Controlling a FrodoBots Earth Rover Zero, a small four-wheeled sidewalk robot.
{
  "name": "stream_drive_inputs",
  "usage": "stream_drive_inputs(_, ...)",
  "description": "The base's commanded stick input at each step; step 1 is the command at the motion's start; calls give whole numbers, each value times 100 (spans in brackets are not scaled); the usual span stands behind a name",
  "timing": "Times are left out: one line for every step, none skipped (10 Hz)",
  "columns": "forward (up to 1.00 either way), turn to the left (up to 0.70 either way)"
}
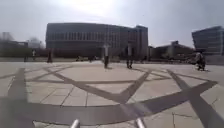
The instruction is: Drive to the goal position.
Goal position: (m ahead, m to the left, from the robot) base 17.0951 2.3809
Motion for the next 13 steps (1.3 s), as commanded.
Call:
stream_drive_inputs(85, -2)
stream_drive_inputs(85, -20)
stream_drive_inputs(85, -23)
stream_drive_inputs(85, -26)
stream_drive_inputs(85, -24)
stream_drive_inputs(85, -14)
stream_drive_inputs(85, -4)
stream_drive_inputs(85, 1)
stream_drive_inputs(85, 1)
stream_drive_inputs(85, 1)
stream_drive_inputs(85, 1)
stream_drive_inputs(85, 6)
stream_drive_inputs(85, 12)
